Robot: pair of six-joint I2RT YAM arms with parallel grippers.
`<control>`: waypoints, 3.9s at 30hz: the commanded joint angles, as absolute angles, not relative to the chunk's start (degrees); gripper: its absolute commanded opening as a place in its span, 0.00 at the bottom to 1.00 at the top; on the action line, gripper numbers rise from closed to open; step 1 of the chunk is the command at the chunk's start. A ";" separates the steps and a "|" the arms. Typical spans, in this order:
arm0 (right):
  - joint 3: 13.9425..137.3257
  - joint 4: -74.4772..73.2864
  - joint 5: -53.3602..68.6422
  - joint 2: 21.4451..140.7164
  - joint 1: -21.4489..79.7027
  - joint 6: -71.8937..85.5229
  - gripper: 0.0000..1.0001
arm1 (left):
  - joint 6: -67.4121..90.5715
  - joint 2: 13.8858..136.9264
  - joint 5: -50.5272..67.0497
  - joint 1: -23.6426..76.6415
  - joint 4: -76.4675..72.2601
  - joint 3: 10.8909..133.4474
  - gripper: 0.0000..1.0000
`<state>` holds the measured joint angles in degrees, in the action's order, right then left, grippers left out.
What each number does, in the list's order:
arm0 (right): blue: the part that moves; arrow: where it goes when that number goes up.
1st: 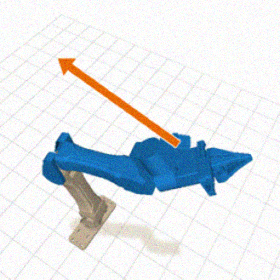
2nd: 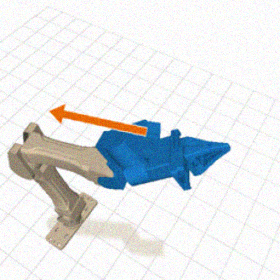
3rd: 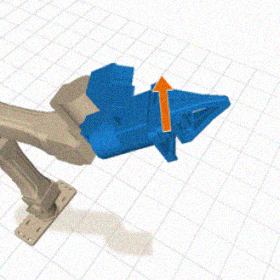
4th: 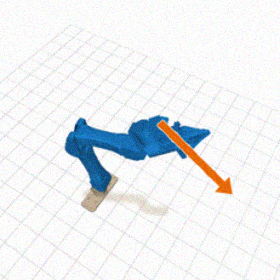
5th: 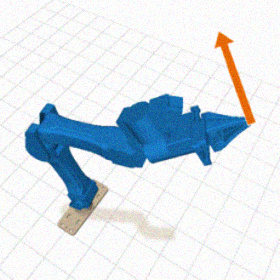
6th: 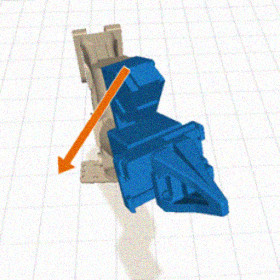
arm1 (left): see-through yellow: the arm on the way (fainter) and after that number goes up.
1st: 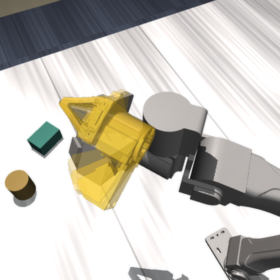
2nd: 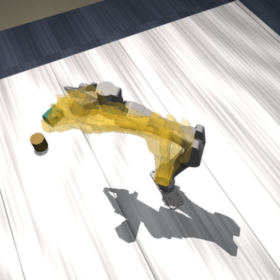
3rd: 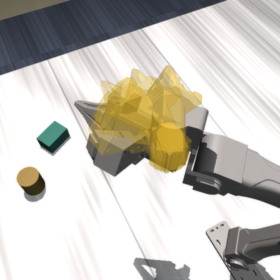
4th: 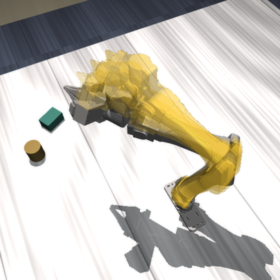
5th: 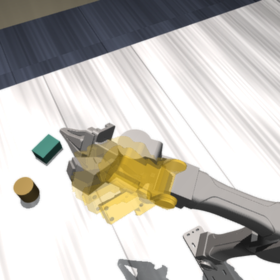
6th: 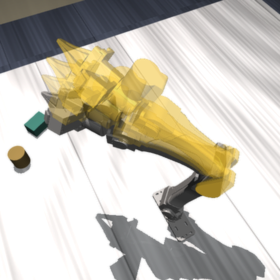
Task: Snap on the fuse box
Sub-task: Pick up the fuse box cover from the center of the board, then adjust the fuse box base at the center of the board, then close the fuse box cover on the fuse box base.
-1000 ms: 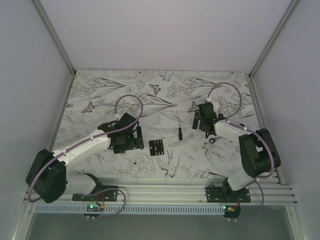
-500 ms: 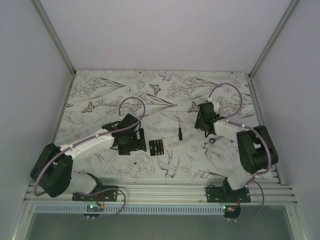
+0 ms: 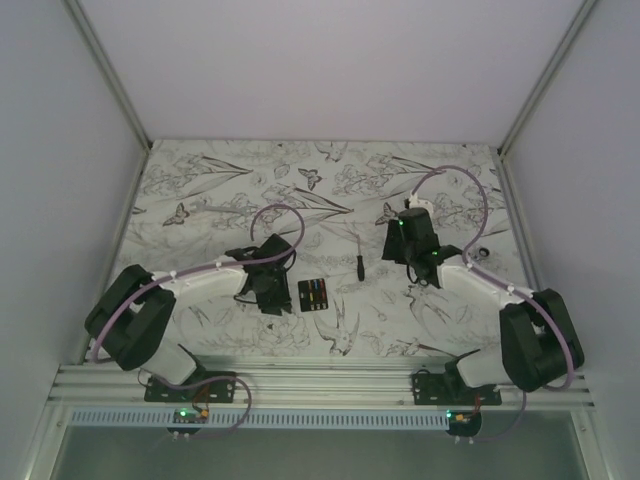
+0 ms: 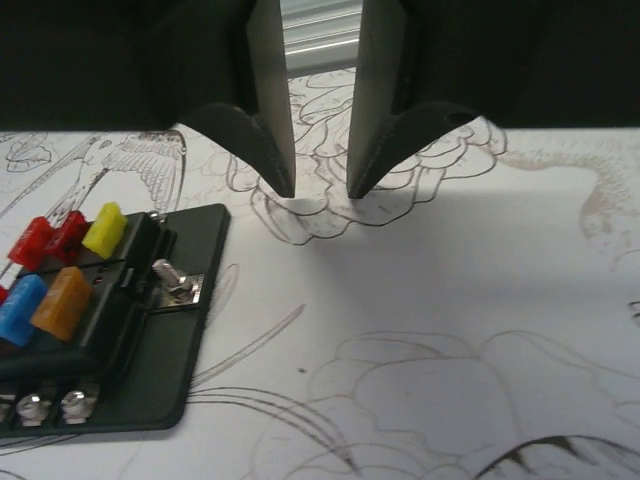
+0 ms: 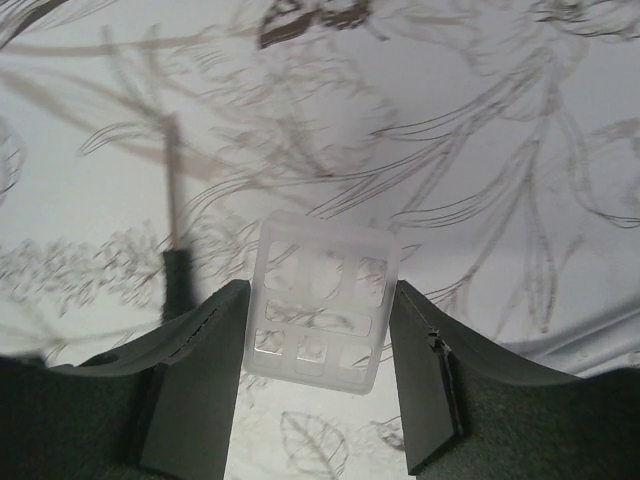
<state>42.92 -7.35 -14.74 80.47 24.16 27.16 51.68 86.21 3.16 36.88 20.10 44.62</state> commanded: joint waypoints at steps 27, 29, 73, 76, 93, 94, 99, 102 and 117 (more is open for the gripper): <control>50.61 -9.60 11.06 81.69 40.68 4.13 0.56 | 57.70 85.90 0.04 37.07 13.05 40.28 0.27; 53.24 -11.26 12.71 84.69 42.36 0.55 0.56 | 56.45 82.98 -0.36 35.36 14.64 39.27 0.33; 65.97 -18.03 9.54 102.02 48.62 -13.10 0.72 | 50.28 68.32 3.41 20.79 23.07 35.13 0.88; 65.85 -17.79 9.03 101.27 48.61 -12.57 0.78 | 50.12 68.29 4.34 20.80 23.02 35.34 0.88; 52.88 -6.48 16.87 86.99 39.32 9.13 0.69 | 46.28 82.43 9.52 29.32 19.75 49.10 0.84; 51.11 -5.11 17.62 86.28 38.46 10.53 0.69 | 45.81 83.96 9.83 30.03 19.68 50.50 0.84; 46.83 -1.55 18.85 84.47 35.69 14.49 0.68 | 44.46 90.51 11.20 32.49 19.52 55.92 0.83; 45.84 -0.46 20.18 84.84 35.04 15.58 0.68 | 43.97 92.68 11.40 33.23 19.42 58.17 0.83; 44.25 3.82 22.62 88.42 34.45 19.24 0.59 | 44.52 101.68 10.56 32.66 19.47 62.40 0.64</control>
<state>44.14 1.67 21.08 87.05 34.94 17.82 44.97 99.94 11.38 33.28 17.98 62.00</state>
